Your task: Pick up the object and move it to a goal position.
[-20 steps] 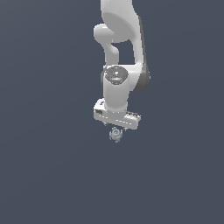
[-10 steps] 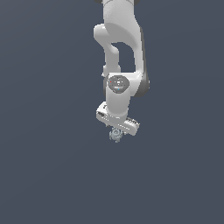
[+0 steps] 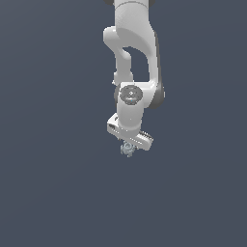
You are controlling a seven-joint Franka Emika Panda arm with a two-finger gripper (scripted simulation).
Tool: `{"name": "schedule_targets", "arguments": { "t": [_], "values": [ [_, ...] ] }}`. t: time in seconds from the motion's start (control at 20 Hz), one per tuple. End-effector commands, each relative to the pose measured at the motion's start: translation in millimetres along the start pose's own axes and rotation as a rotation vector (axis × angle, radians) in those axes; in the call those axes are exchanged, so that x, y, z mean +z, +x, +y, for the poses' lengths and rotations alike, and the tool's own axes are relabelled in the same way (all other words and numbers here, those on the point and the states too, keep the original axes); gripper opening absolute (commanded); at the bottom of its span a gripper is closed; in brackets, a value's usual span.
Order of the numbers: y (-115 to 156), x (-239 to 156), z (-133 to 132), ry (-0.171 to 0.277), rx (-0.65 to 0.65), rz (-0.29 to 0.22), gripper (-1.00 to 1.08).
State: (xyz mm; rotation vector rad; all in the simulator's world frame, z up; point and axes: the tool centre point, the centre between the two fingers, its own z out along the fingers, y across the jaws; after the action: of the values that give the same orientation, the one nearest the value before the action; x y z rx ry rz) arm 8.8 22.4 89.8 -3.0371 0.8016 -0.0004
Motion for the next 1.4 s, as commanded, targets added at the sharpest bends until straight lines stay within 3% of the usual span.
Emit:
{"name": "schedule_targets", "arguments": {
  "t": [0.0, 0.65, 0.7, 1.35],
  "values": [
    [0, 5, 0, 0.000, 0.001, 0.000, 1.00],
    [0, 49, 0, -0.001, 0.005, 0.000, 1.00],
    [0, 49, 0, -0.001, 0.005, 0.000, -1.00],
    [0, 46, 0, 0.000, 0.004, 0.000, -1.00]
  ]
}}
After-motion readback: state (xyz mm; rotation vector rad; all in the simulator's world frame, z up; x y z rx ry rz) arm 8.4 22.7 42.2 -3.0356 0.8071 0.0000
